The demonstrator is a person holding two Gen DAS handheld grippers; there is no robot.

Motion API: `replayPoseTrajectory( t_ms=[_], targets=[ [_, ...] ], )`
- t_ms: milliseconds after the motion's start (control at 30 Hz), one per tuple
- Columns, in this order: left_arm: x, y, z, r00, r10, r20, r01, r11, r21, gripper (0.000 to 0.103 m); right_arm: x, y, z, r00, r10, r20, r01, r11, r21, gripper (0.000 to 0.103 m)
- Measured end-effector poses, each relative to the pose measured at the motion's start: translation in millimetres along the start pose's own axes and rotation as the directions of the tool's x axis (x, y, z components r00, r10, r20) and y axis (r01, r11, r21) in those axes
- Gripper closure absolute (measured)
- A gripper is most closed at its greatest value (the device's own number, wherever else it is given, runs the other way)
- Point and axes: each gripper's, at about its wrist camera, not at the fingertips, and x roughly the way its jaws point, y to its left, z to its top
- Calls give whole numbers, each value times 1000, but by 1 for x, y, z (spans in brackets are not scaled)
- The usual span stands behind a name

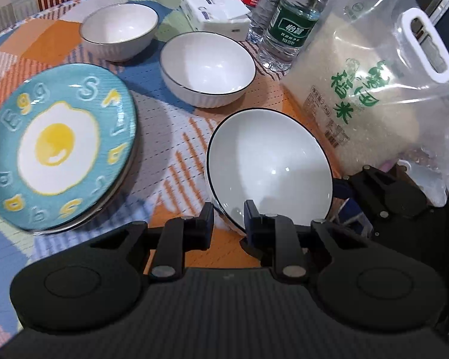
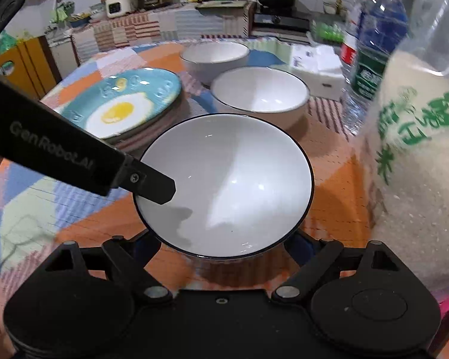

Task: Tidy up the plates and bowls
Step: 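Lift the white bowl with both grippers and carry it toward the plate stack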

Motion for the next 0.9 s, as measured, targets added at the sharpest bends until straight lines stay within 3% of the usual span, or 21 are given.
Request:
replayPoseTrajectory(
  t_ms=[167,500,900],
  targets=[
    [-31,9,-16,999,38,11,-38,999,26,84,-11,30,1,999,27,27,-26,999,-39,12],
    [-80,39,-59,996,87,5,-87,996,-9,84,-26,90,-4,994,92,60,-83,987,-138,12],
    [-53,77,-82,991,117,-70,-124,987,-103,84,5,127,-11,992,117,-47,-124,967,-221,12]
  ],
)
